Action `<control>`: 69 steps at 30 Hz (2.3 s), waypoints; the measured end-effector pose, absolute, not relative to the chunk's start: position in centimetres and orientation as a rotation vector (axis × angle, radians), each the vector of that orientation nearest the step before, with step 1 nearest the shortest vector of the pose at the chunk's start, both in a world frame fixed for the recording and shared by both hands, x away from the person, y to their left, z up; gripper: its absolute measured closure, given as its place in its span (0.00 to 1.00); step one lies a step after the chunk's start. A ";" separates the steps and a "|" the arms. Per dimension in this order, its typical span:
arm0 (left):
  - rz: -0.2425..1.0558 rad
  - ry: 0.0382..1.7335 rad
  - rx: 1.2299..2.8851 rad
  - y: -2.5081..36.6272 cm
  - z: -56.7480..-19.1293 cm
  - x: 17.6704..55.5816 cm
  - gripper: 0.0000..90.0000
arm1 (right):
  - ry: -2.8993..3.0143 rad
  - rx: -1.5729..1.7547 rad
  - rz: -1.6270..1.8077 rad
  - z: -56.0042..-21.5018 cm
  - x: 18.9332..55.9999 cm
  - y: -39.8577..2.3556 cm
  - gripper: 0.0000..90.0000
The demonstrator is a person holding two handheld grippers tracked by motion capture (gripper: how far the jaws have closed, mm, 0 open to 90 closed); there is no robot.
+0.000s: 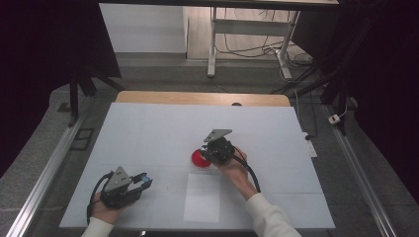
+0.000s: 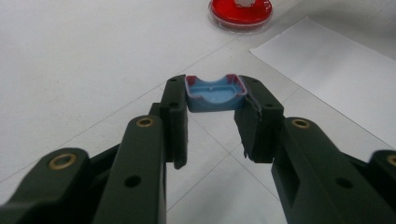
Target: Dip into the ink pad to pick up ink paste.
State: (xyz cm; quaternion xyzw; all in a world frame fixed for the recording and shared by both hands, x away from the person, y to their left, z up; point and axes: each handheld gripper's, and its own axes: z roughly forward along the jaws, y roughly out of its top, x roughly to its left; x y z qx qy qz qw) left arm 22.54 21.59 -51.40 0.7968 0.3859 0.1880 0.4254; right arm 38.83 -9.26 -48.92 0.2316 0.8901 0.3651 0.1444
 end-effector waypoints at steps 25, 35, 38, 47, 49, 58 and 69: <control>0.472 0.968 1.996 21.5 -51.4 22.5 0.72 | 2.577 0.698 1.047 -49.4 38.9 -9.3 0.84; 0.472 0.969 1.991 21.6 -51.4 22.5 0.72 | 2.527 0.689 1.083 -48.8 38.7 -9.6 0.84; 0.472 0.970 1.991 21.6 -51.4 22.5 0.72 | 2.497 0.700 1.157 -47.9 38.6 -10.1 0.84; 0.472 0.969 1.992 21.6 -51.4 22.6 0.72 | 2.451 0.663 1.241 -46.0 37.7 -10.3 0.84; 0.472 0.970 1.992 21.6 -51.4 22.6 0.72 | 2.459 0.659 1.238 -46.0 37.7 -10.2 0.84; 0.471 0.969 1.992 21.6 -51.4 22.6 0.72 | 2.475 0.638 1.219 -46.3 37.6 -9.7 0.84; 0.468 0.972 1.994 21.5 -51.5 22.6 0.72 | 2.528 0.634 1.125 -47.8 38.1 -9.1 0.84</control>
